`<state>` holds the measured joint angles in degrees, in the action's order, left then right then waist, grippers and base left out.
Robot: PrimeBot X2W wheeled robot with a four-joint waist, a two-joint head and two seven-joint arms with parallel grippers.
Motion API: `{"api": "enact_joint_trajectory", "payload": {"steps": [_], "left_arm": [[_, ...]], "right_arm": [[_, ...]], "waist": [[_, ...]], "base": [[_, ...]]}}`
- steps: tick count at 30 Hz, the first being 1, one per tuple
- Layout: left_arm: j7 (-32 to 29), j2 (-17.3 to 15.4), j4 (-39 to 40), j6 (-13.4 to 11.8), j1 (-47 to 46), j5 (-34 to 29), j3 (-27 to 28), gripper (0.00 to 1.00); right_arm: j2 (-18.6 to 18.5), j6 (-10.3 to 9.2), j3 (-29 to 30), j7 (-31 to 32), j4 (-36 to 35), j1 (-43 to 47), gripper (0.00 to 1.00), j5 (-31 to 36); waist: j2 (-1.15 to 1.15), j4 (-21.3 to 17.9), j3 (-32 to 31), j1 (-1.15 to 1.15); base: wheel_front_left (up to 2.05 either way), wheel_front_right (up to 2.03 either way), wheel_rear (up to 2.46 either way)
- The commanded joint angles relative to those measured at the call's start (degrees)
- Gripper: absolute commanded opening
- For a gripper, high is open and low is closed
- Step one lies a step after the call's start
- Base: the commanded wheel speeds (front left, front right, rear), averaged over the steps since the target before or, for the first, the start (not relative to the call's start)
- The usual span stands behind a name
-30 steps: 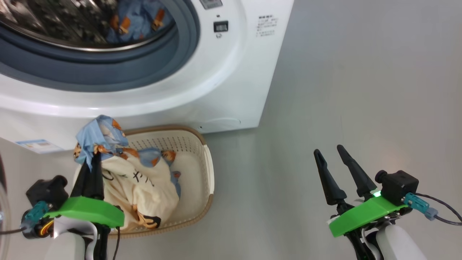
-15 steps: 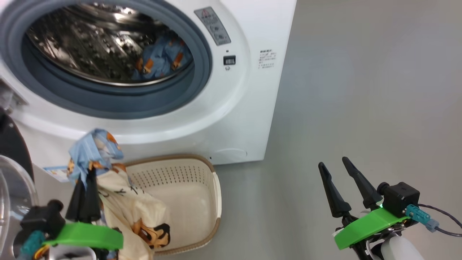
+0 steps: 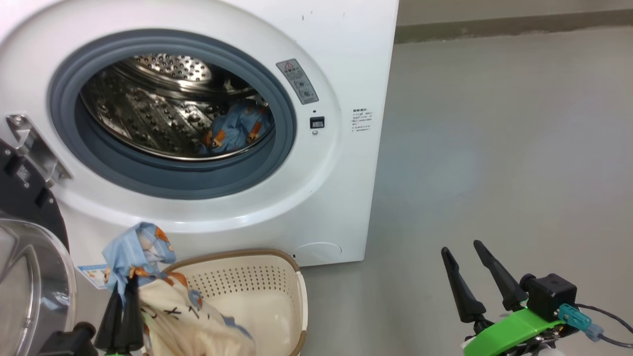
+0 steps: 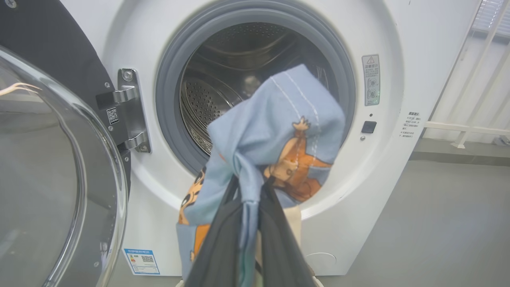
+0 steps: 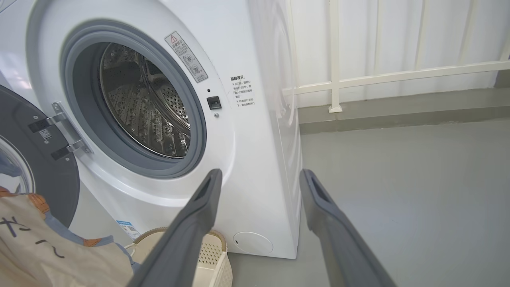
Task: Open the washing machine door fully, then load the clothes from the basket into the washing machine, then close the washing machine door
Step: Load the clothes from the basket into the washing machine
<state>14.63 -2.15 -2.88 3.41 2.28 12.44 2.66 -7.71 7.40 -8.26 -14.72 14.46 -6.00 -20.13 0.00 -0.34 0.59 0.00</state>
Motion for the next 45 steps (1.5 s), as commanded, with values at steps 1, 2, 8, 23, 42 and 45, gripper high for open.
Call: {"api": "enact_joint_trajectory", "payload": {"steps": [1, 2, 8, 23, 42, 45], "left_arm": [[0.4, -0.7, 2.6, -0.8, -0.5, -0.5, 2.0, 0.0], [0.4, -0.7, 3.1, -1.1, -0.1, -0.7, 2.0, 0.0], [0.4, -0.7, 4.4, -2.3, 1.5, -0.4, 1.1, 0.0], [0.4, -0.7, 1.5, -1.9, -1.9, 1.5, 0.4, 0.0], [0.4, -5.2, -13.6, 3.2, -35.9, -1.1, 3.1, 0.0], [0.4, -5.7, -15.6, 3.3, -40.2, -0.8, 3.8, 0.0]], "right_arm": [[-0.4, 0.09, -0.7, -0.3, -1.7, 0.2, 1.0, 0.7], [-0.5, 0.09, -0.4, -0.3, -2.0, 0.4, 1.0, 0.8], [-0.7, 0.09, 0.6, -0.3, -2.6, 1.2, 1.0, 0.8], [0.2, 0.09, 0.1, -0.3, -2.4, 1.0, 1.0, 0.3], [2.6, 0.09, -3.3, -0.3, -3.6, -7.3, 1.0, 0.3], [2.8, 0.09, -3.5, -0.3, -3.7, -8.1, 1.0, 0.4]], "waist": [[0.0, -0.1, -1.0, 0.0], [0.0, -0.1, -1.1, 0.0], [0.0, 0.2, -1.3, 0.0], [0.0, -1.1, 3.1, 0.0], [0.0, -7.2, 22.1, 0.0], [0.0, -7.7, 24.5, 0.0]], "base": [[0.0, 0.0, 0.0], [0.0, 0.0, 0.0], [0.0, 0.0, 0.0], [0.0, 0.0, 0.0], [0.0, 0.0, 0.0], [0.0, 0.0, 0.0]]}}
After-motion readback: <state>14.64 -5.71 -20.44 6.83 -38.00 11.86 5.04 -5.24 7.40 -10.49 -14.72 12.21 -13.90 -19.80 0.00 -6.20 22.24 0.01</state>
